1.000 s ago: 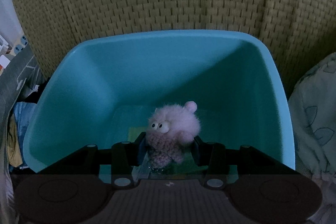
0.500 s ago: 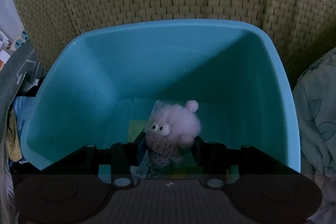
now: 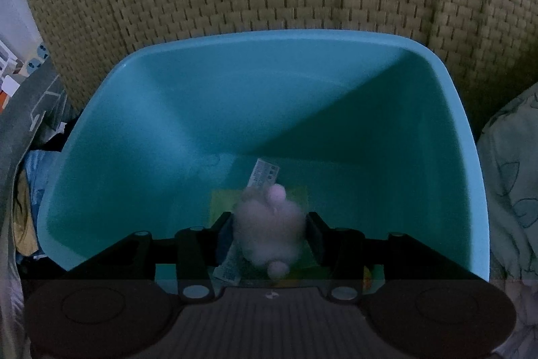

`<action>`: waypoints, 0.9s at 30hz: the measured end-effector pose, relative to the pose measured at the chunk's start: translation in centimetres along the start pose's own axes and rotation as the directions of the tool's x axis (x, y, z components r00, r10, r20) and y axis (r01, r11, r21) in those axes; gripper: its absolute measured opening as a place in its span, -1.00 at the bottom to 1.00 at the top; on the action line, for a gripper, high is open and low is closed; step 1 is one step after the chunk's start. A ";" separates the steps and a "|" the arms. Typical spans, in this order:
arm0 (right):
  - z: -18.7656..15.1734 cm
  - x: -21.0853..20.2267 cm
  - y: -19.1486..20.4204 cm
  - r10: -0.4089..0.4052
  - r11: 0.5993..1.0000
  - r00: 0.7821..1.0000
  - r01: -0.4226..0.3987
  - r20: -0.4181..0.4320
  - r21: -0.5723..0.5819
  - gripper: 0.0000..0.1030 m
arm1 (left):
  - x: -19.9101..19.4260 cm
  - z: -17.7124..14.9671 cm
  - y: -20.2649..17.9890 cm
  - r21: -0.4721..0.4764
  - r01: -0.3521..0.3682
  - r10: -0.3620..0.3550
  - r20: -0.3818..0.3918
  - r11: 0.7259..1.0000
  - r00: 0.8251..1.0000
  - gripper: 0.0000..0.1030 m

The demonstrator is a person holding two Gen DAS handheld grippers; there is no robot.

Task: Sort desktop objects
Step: 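Open the right gripper to drop the pig into the bin, withdraw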

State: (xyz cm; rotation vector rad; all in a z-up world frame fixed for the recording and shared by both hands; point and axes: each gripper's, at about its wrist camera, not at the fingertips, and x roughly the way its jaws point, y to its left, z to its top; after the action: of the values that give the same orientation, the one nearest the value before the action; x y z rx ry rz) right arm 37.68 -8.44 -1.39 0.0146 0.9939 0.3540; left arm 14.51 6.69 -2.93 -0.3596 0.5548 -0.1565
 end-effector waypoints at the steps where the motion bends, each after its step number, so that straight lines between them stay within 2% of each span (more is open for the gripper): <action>1: 0.0 -0.2 0.0 -0.001 1.000 1.000 0.001 0.009 -0.001 -0.01 | 0.0 0.0 0.0 0.001 0.000 0.000 0.000 1.000 1.000 1.00; 6: -0.2 -2.0 -0.2 0.025 1.000 0.995 -0.026 0.092 0.006 -0.01 | 0.0 -0.1 0.1 0.004 -0.002 0.002 0.002 1.000 1.000 1.00; 10: -1.1 -5.2 -0.1 0.056 0.998 0.975 -0.052 0.215 -0.026 -0.01 | -0.1 -0.1 0.1 0.007 0.002 -0.002 0.006 1.000 1.000 1.00; 12: -1.9 -7.4 -0.1 0.090 0.996 0.953 -0.082 0.288 -0.041 -0.01 | -0.1 -0.1 0.1 0.009 0.003 -0.003 0.008 1.000 1.000 1.00; 16: -4.8 -12.4 -0.3 0.172 0.985 0.886 -0.143 0.431 -0.098 -0.01 | -0.2 0.0 0.1 0.013 0.002 -0.003 0.017 1.000 1.000 1.00; 19: -8.0 -15.0 -0.6 0.217 0.975 0.846 -0.163 0.487 -0.152 -0.01 | -0.4 -0.1 0.1 0.021 0.001 -0.001 0.025 1.000 1.000 1.00; 21: -10.0 -16.0 -0.7 0.235 0.970 0.829 -0.164 0.508 -0.180 0.01 | -0.5 -0.1 0.0 0.037 -0.010 0.009 0.034 0.999 0.999 1.00; 27: -15.0 -16.3 -2.1 0.223 0.968 0.831 -0.127 0.509 -0.216 0.05 | -1.0 -0.2 0.4 0.043 -0.042 0.040 0.064 0.998 0.997 1.00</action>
State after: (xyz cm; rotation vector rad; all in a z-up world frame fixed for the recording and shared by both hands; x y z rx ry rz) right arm 17.87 -17.48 3.30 0.0445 0.4051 0.5705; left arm 13.57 7.27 -2.71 -0.3091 0.4956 -0.1173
